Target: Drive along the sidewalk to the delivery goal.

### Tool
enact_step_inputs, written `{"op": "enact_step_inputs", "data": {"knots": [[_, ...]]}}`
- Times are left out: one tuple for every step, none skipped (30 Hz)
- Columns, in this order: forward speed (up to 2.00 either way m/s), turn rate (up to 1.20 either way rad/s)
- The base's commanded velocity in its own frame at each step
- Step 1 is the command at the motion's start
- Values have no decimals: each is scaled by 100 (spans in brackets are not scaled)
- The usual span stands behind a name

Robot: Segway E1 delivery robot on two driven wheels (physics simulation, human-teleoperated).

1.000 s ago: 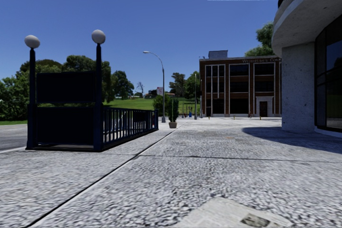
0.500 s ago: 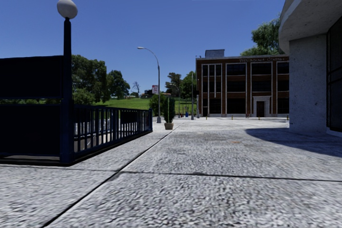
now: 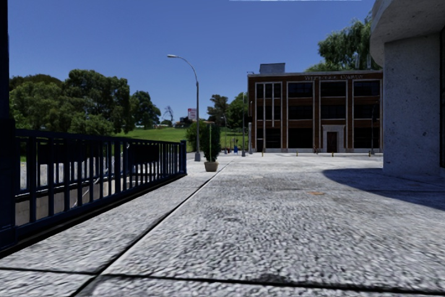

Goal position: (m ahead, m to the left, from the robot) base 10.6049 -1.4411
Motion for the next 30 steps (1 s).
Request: {"op": "enact_step_inputs", "data": {"knots": [[198, -31], [198, -31], [198, -31], [200, -7], [200, 0], [200, 0], [200, 0], [200, 0], [200, 0], [200, 0], [200, 0], [200, 0], [200, 0], [200, 0], [200, 0], [200, 0], [200, 0], [200, 0], [200, 0], [200, -4], [200, -14], [200, -18], [200, -19], [200, -19], [200, -20], [200, -20], [200, -22], [200, -22], [200, -23], [200, -23]]}}
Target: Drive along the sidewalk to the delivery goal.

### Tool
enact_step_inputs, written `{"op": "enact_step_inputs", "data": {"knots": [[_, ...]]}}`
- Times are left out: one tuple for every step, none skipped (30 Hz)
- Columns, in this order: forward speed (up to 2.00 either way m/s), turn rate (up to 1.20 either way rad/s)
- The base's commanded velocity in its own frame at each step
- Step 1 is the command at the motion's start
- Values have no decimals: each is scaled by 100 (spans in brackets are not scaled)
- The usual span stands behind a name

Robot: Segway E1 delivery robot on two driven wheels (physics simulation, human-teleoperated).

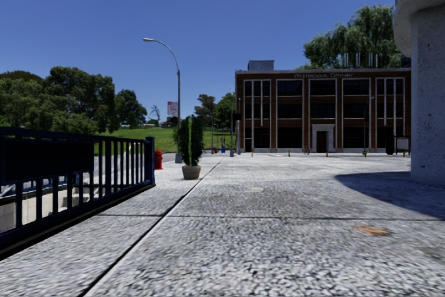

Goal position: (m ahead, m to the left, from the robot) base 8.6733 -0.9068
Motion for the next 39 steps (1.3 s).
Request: {"op": "enact_step_inputs", "data": {"knots": [[200, -23], [200, -23], [200, -23], [200, -23], [200, -25], [200, -25], [200, -27], [200, -28], [200, -28], [200, -28], [200, -30], [200, -31], [200, -32], [200, -32], [200, -32], [200, -34], [200, -34], [200, -34], [200, -34], [200, -34], [200, -34], [200, -34], [200, -34], [200, -34], [200, -34], [200, -34], [200, -34], [200, -21], [200, 0], [200, 0], [200, 0], [200, 0], [200, 0], [200, 0], [200, 0], [200, 0], [199, 0], [199, 0], [199, 0]]}}
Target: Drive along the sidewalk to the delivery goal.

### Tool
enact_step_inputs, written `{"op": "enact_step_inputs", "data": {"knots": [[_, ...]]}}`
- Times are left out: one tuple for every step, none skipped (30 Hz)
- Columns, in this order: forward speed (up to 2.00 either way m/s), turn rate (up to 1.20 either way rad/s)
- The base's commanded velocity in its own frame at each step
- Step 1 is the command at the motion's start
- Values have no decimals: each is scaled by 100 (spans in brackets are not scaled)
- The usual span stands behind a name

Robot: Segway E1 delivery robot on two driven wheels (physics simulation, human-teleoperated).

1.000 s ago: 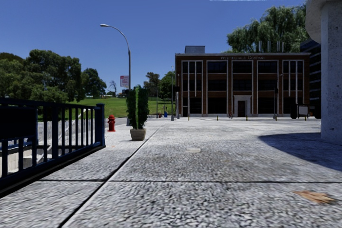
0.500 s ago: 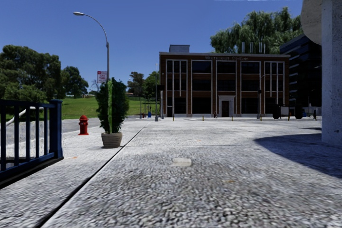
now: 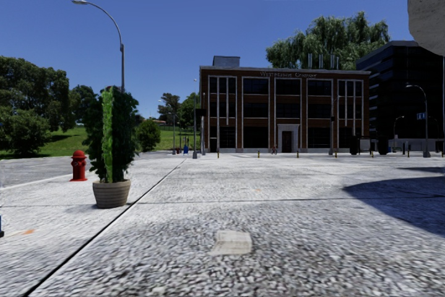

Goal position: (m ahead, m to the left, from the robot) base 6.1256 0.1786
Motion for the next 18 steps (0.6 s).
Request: {"op": "enact_step_inputs", "data": {"knots": [[199, 0], [199, 0], [199, 0], [199, 0], [199, 0], [199, 0], [199, 0], [199, 0], [199, 0], [199, 0], [199, 0], [199, 0], [199, 0], [199, 0], [199, 0], [199, 0], [199, 0], [199, 0]]}}
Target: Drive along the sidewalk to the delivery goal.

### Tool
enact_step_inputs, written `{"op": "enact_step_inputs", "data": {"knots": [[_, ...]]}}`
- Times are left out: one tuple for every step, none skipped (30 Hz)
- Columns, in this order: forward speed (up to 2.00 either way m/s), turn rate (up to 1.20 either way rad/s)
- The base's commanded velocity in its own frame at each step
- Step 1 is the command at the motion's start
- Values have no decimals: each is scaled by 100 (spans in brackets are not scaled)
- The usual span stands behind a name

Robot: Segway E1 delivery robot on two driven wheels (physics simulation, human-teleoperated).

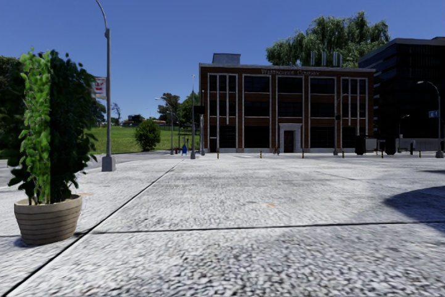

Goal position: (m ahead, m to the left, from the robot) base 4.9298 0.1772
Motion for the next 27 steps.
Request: {"op": "enact_step_inputs", "data": {"knots": [[199, 0], [199, 0], [199, 8], [199, 18], [199, 18], [199, 20], [199, 21], [199, 12], [199, 12], [199, 0], [199, 0], [199, 0], [199, 0], [199, 0], [199, 0], [199, 0], [199, 0], [199, 0], [199, 0], [199, 0], [199, 0], [199, 0], [199, 0], [199, 0], [199, 0], [199, 0], [199, 0]]}}
